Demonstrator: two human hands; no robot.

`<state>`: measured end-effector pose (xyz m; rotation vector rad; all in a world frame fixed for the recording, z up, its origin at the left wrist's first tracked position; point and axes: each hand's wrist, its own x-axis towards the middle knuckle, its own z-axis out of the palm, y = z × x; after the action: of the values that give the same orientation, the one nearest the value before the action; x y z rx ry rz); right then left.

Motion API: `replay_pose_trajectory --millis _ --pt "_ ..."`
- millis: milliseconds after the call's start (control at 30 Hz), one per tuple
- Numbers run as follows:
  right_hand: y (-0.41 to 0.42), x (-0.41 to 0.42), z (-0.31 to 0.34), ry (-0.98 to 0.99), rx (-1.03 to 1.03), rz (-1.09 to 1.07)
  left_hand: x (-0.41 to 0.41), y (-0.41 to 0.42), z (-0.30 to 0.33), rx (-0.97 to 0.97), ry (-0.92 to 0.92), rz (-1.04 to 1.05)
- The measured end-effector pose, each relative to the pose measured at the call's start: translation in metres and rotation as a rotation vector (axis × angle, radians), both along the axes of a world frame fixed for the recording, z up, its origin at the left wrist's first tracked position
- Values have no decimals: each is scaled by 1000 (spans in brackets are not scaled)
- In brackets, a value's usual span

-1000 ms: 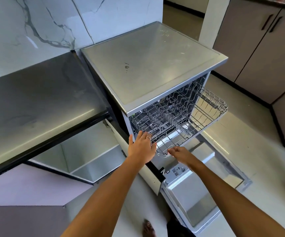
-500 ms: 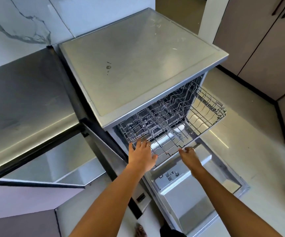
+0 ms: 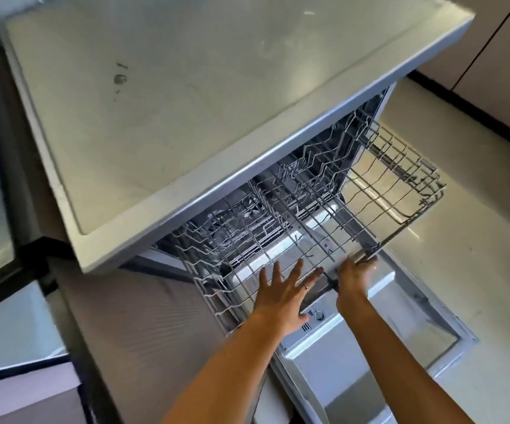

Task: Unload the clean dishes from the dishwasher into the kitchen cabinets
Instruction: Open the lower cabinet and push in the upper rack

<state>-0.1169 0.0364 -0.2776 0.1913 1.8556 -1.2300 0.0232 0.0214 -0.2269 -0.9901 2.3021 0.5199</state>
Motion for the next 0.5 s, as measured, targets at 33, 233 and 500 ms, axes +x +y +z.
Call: replay_pose_trajectory --millis 33,233,500 --pt "1 1 -4 -7 -9 -15 -2 0 -5 -5 17 -35" --pt "-5 12 0 98 41 157 11 1 -1 -64 190 -158" --pt "-53 22 29 9 14 451 22 -43 -1 -162 260 -10"
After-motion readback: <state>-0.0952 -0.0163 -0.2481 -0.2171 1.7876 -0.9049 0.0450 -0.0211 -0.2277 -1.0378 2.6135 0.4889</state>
